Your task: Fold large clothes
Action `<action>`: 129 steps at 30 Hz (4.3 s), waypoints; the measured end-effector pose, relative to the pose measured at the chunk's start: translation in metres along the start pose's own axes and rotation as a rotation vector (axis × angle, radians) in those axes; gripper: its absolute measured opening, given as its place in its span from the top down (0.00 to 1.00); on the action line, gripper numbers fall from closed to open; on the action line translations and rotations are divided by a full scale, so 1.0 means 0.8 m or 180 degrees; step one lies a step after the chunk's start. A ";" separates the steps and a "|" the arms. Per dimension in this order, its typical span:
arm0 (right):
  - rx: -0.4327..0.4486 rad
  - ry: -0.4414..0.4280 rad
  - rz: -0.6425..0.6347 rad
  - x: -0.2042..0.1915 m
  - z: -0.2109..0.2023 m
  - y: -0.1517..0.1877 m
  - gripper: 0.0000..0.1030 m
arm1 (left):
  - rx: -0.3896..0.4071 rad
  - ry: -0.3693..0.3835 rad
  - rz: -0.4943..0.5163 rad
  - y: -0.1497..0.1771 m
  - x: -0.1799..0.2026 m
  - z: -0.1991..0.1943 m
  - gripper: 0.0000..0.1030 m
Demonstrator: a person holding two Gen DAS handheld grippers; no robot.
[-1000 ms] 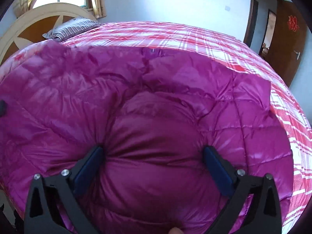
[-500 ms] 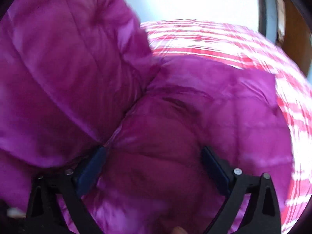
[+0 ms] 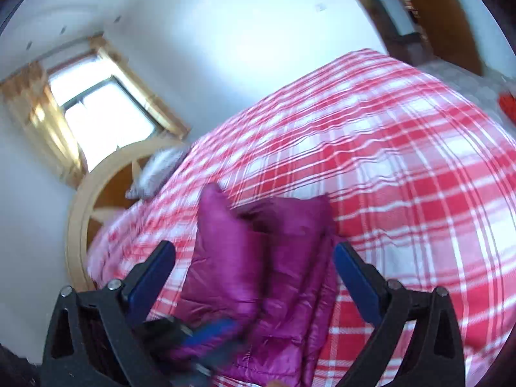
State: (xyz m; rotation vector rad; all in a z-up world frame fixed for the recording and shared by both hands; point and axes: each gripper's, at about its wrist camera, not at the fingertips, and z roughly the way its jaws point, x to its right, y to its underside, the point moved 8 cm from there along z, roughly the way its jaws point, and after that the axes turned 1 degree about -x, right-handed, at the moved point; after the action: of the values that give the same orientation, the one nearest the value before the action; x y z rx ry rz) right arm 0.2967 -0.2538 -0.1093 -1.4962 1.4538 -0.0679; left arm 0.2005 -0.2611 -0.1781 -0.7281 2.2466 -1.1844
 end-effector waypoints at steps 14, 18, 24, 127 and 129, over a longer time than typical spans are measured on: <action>-0.0610 0.0579 -0.0051 0.051 0.090 0.023 0.64 | 0.0583 -0.0095 -0.0353 -0.001 -0.078 -0.156 0.38; -0.0607 0.0690 -0.0028 0.054 0.086 0.026 0.64 | 0.0462 -0.0598 -0.0695 0.032 -0.158 -0.146 0.18; -0.0237 0.1025 0.0011 0.012 0.072 -0.023 0.58 | 0.0006 -0.0532 -0.0773 0.083 -0.168 -0.071 0.18; -0.0393 0.2121 0.0103 0.122 0.174 0.050 0.03 | -0.1664 -0.2469 -0.1968 0.136 -0.375 0.061 0.00; -0.0398 0.2126 0.0105 0.122 0.174 0.050 0.02 | -0.1666 -0.2464 -0.1978 0.136 -0.376 0.061 0.00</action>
State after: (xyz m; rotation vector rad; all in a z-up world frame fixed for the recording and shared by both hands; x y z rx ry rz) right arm 0.3842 -0.2383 -0.2597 -1.6313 2.0366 -0.5046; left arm 0.4278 -0.0403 -0.2421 -1.8148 1.6737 -0.3633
